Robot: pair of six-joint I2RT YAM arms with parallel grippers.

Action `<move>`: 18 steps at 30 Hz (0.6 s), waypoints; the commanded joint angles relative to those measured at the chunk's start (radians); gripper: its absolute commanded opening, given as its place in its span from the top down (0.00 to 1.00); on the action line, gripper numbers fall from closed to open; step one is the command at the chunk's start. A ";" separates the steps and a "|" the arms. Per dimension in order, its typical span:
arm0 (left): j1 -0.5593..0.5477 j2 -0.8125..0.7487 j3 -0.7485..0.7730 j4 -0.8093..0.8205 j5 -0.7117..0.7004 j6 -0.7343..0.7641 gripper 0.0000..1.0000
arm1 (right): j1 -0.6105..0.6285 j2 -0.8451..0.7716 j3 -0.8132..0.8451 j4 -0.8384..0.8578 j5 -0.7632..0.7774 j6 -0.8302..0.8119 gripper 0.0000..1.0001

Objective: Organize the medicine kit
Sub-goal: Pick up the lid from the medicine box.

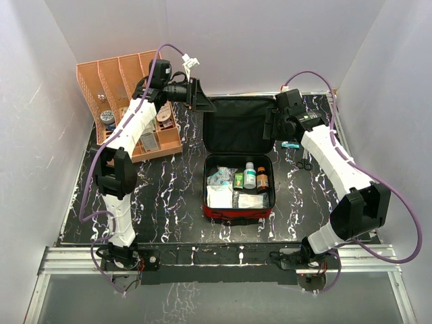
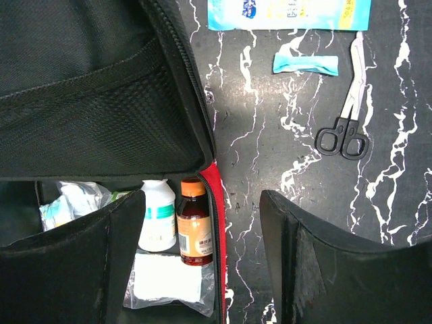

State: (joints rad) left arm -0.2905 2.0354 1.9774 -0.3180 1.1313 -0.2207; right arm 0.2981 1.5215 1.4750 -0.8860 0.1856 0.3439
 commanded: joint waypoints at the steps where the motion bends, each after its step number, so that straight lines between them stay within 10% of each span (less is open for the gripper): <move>1: -0.018 -0.083 0.002 -0.043 0.047 0.106 0.44 | -0.002 -0.060 -0.007 0.046 0.060 0.020 0.33; 12: -0.043 -0.150 -0.031 -0.124 0.022 0.260 0.55 | -0.002 -0.154 -0.051 0.048 0.238 0.087 0.33; 18: -0.050 -0.176 -0.059 -0.107 -0.002 0.271 0.78 | -0.003 -0.196 -0.085 0.042 0.316 0.136 0.34</move>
State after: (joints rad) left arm -0.3347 1.9366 1.9381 -0.4335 1.1233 0.0109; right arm 0.2981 1.3678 1.4014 -0.8837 0.4026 0.4271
